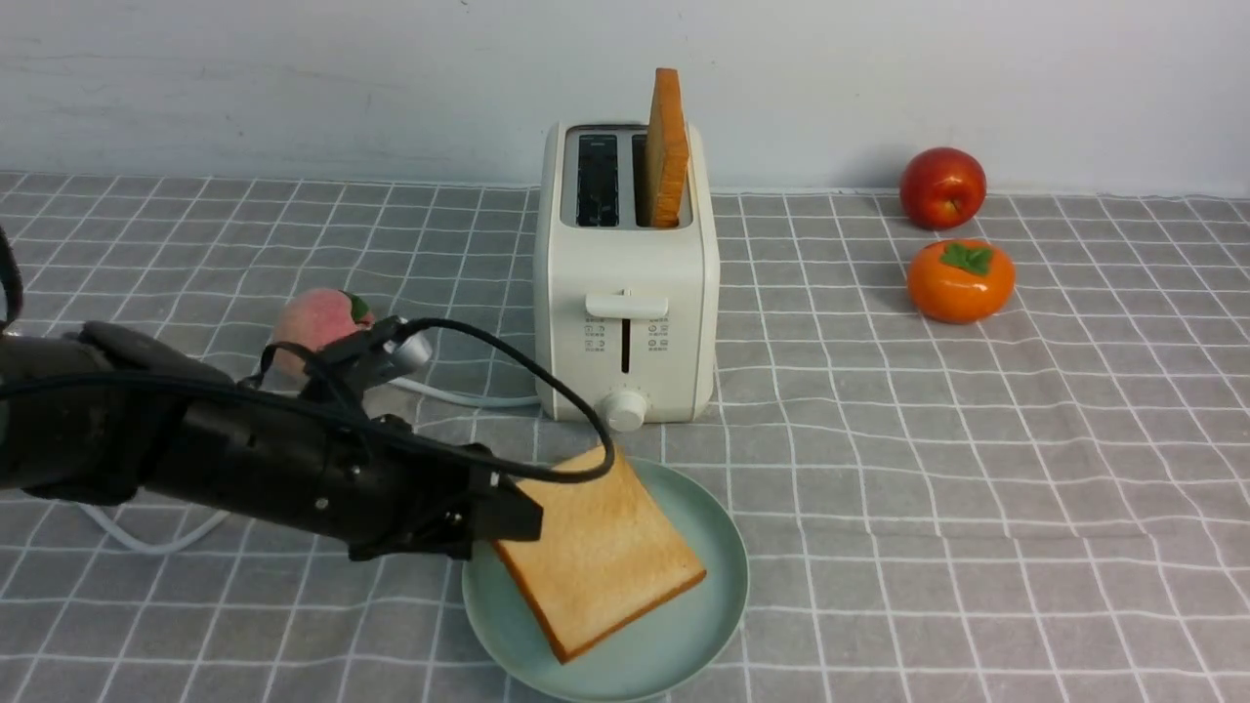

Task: Take toasted bread from bread machine on grey coffee table place on plate.
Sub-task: 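Place the slice of bread on the plate with the left gripper, then grasp the toast slice in the toaster and pull it up out of the slot with the right gripper, then place the held slice of bread on top of the slice on the plate with the right gripper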

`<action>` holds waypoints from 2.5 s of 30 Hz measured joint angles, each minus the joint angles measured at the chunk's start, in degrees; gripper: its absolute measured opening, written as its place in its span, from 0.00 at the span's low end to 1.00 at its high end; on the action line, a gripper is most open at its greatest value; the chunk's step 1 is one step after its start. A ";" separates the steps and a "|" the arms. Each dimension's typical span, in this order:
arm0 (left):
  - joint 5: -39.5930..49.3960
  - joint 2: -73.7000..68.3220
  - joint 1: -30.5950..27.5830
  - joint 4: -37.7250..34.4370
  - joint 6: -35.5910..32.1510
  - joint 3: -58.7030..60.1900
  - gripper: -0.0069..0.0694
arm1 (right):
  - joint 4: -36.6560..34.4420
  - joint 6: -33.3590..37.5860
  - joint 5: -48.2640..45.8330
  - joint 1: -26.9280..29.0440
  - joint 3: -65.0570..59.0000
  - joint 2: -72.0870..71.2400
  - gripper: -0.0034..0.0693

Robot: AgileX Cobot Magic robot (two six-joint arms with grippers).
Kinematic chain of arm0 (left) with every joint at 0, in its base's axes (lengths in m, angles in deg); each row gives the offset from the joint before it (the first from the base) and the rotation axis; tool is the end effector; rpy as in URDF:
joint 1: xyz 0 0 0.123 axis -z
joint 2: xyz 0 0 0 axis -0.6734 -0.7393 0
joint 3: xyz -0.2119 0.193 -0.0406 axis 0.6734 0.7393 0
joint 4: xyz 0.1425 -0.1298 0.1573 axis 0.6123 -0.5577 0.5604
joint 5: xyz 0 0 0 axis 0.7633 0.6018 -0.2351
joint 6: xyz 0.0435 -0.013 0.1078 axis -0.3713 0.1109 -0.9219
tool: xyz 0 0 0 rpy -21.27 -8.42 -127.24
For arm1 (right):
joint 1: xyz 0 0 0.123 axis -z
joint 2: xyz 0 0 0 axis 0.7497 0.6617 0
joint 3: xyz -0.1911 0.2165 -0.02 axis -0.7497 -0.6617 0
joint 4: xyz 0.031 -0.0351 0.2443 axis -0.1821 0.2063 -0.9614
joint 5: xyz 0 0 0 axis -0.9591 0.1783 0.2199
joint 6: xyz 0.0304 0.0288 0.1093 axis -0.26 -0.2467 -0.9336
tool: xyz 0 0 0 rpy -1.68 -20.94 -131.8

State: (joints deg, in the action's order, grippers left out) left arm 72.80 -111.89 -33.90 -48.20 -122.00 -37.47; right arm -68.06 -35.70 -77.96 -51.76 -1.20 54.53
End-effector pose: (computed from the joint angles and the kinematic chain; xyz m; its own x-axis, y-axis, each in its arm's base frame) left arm 0.3121 -0.1099 0.1771 -0.9055 -0.0488 -0.4216 0.2171 0.8004 -0.5587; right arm 0.1400 0.0315 0.3845 -0.5649 0.1681 -0.8079 -0.1131 0.9540 0.2775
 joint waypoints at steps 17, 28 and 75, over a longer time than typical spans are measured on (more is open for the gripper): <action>4.57 30.51 -1.24 38.63 36.11 2.93 0.07 | -4.60 5.90 -6.33 -11.73 24.45 32.09 0.13; 5.50 54.67 -1.24 38.87 38.57 14.83 0.07 | 2.44 1.48 6.32 -20.24 47.54 59.31 0.53; 13.16 69.26 -1.24 42.28 38.71 22.08 0.07 | -11.23 9.32 -21.24 -21.05 48.28 44.35 0.20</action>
State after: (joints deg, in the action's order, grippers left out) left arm 85.96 -42.63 -35.14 -5.92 -83.30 -15.39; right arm -79.29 -26.38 -99.20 -72.81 47.08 98.87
